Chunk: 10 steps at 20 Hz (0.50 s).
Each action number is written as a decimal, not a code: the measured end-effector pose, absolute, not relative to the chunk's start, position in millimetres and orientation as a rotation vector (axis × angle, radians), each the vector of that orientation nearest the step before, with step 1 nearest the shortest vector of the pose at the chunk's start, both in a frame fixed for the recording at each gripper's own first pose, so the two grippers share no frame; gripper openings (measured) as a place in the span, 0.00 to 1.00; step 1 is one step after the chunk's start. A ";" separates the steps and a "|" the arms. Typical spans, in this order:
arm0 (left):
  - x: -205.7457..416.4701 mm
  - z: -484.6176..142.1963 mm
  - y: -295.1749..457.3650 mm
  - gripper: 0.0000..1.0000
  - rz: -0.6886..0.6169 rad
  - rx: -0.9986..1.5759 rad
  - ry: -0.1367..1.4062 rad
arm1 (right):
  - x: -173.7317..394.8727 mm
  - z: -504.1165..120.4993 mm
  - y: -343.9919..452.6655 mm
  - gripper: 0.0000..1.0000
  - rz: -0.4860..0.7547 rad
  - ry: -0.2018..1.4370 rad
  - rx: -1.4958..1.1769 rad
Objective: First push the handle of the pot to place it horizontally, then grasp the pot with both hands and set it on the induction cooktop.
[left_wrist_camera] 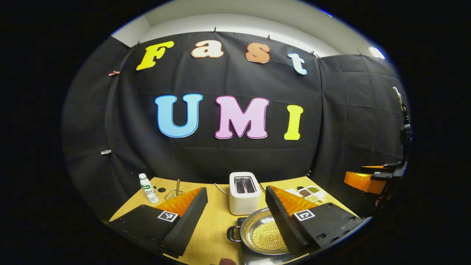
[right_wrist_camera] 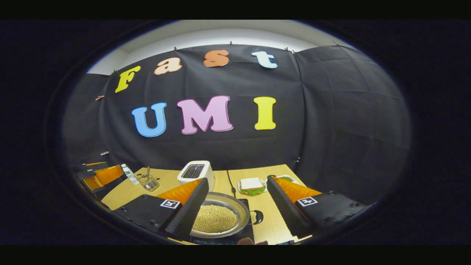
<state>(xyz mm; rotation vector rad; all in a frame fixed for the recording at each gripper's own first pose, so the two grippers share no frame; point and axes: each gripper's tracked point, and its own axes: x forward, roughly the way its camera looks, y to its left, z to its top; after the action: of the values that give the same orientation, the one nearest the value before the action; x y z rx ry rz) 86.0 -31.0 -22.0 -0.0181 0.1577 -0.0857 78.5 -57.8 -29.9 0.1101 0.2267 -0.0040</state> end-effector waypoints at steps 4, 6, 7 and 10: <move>68.8 -7.1 -25.6 0.99 -0.087 -0.012 0.110 | 55.3 -10.0 -48.7 0.98 -0.007 0.151 0.072; 60.3 -5.4 -22.5 0.98 -0.085 -0.020 0.097 | 48.7 -3.5 -43.3 0.99 -0.010 0.125 0.054; 56.9 -5.3 -20.2 0.98 -0.080 -0.025 0.094 | 45.3 -0.5 -40.6 0.98 -0.011 0.117 0.052; 49.7 -5.4 -12.4 0.98 -0.071 -0.026 0.085 | 41.6 2.0 -30.7 0.98 -0.012 0.109 0.052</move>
<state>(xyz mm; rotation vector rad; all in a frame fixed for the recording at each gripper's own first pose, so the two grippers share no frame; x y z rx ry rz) 49.7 -12.4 -5.4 -0.0261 0.0853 -0.0711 41.6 -30.7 2.0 0.0522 0.1090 -0.0125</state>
